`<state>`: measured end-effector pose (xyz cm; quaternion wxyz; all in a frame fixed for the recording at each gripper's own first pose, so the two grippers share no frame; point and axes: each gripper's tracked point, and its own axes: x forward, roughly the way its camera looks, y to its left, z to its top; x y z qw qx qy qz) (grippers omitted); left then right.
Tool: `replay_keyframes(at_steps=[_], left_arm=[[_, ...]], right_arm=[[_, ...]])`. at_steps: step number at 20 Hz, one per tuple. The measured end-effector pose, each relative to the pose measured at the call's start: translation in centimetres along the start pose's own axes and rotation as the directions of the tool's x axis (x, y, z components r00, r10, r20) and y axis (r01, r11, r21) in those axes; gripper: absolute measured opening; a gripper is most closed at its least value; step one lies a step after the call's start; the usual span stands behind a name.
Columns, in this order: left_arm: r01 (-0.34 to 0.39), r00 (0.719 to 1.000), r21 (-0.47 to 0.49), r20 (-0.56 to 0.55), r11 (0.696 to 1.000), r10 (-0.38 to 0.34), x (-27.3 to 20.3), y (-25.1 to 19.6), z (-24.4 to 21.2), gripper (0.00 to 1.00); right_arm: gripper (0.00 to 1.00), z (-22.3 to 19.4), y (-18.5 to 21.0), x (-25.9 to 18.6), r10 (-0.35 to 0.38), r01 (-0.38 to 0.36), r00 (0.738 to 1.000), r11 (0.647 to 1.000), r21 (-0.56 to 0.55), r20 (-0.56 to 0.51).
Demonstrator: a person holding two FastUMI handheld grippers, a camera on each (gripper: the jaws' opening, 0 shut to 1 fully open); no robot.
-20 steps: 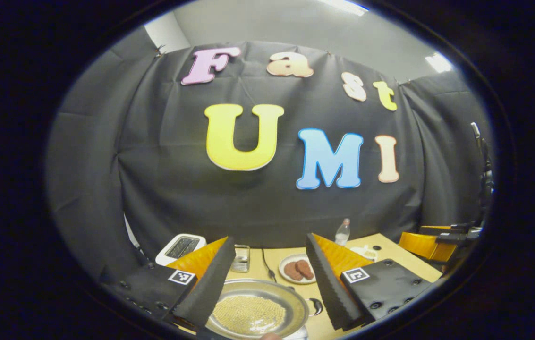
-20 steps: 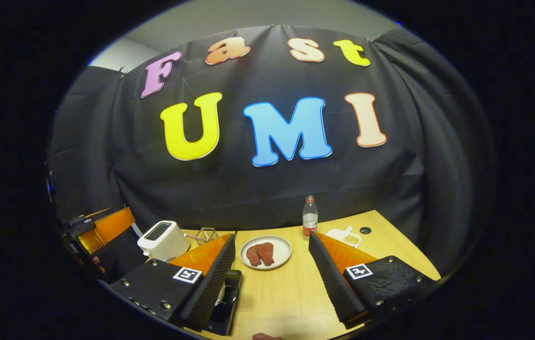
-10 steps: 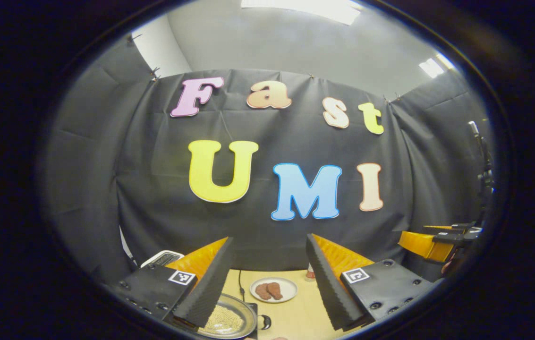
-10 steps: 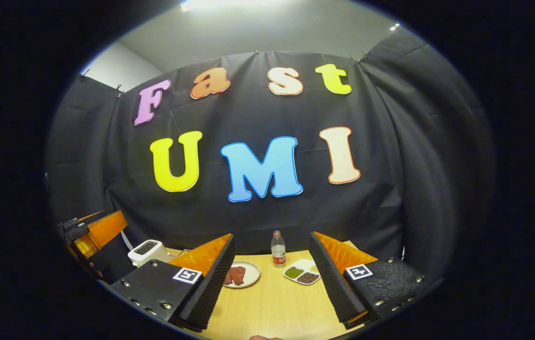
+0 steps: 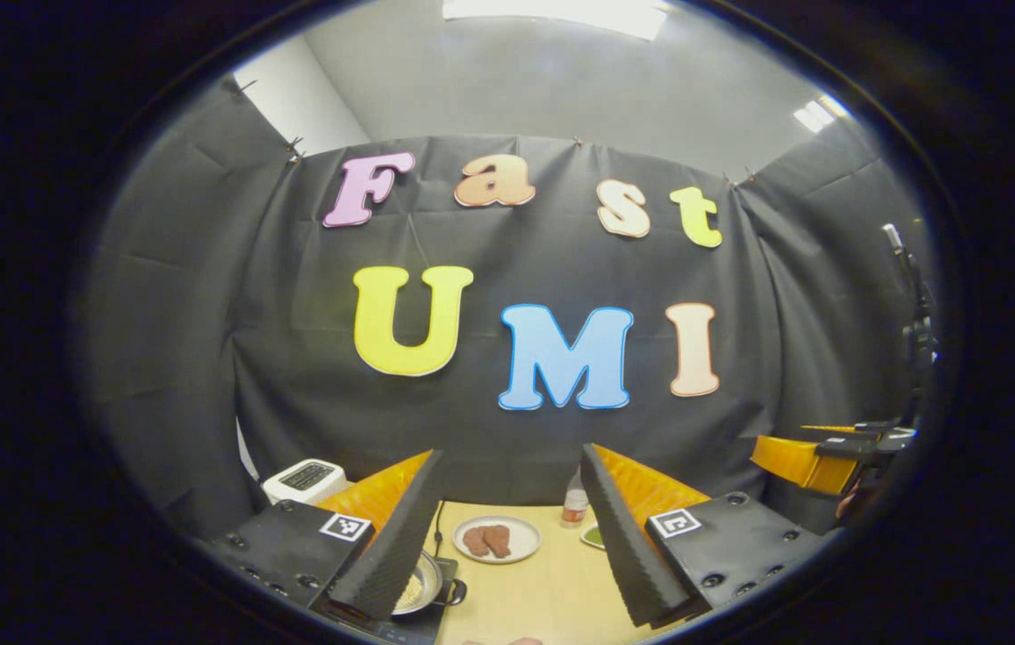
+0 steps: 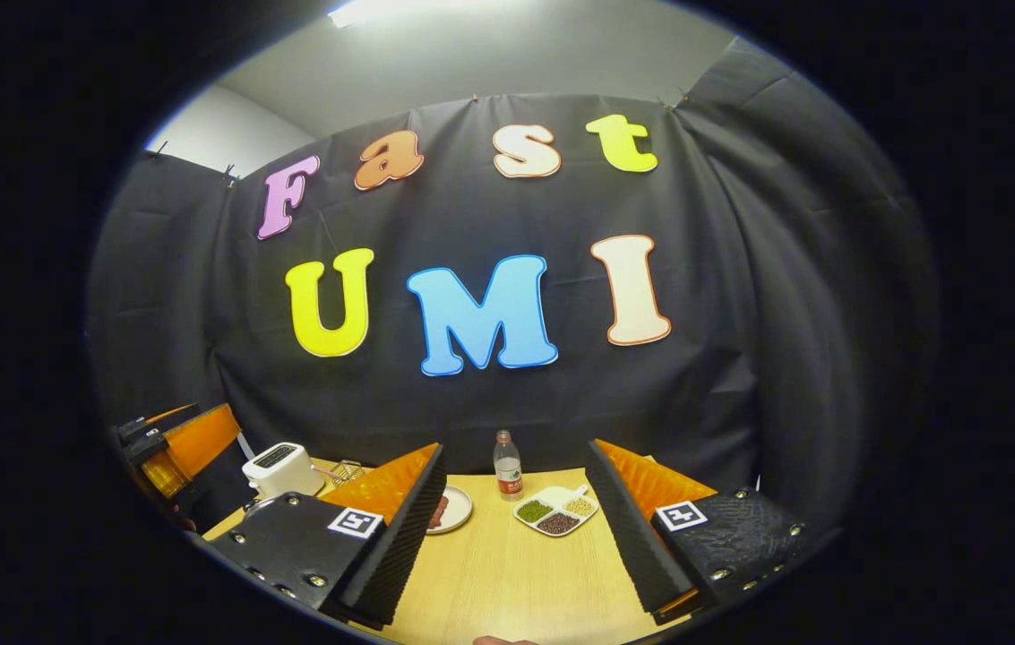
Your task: First push the handle of the pot to place it horizontally, then grasp the pot with both hands and set it on the induction cooktop.
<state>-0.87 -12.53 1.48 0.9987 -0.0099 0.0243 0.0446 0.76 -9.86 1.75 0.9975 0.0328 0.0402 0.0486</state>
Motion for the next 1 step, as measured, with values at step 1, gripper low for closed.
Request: replay_keyframes(at_steps=[1], left_arm=[[-0.006,1.000,0.005,-0.002,1.000,0.007,-0.42,-0.34,-0.06,0.97]], right_arm=[[0.95,-0.13,-0.38,-0.03,0.003,-0.003,1.000,1.000,-0.002,-0.001]])
